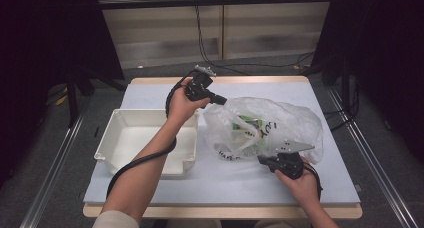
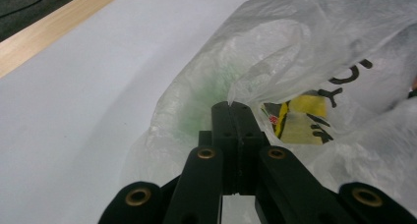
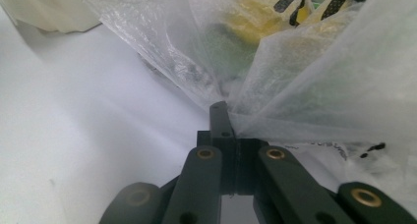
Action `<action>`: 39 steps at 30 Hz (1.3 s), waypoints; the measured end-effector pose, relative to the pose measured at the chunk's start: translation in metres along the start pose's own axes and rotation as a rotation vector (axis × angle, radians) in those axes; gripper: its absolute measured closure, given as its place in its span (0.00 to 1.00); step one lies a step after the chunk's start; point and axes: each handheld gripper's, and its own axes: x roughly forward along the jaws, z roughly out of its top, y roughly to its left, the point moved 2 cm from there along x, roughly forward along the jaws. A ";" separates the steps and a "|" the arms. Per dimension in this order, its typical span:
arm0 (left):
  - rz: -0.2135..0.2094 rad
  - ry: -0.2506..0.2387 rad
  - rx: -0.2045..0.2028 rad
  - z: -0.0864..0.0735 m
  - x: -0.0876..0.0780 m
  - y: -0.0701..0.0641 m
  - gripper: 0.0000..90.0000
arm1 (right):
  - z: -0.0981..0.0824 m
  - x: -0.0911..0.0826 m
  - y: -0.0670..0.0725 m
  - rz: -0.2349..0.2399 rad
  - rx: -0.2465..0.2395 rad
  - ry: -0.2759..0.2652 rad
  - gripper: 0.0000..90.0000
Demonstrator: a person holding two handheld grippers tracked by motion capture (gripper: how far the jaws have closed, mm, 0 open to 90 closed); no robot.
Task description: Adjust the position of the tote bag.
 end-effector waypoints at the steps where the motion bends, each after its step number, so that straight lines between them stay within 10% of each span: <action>1: 0.002 -0.005 -0.004 0.000 0.001 0.002 1.00 | 0.000 0.000 -0.001 -0.004 -0.005 -0.002 1.00; 39: 0.057 0.006 -0.086 0.003 0.012 0.047 1.00 | -0.005 -0.002 0.000 -0.003 -0.017 0.022 1.00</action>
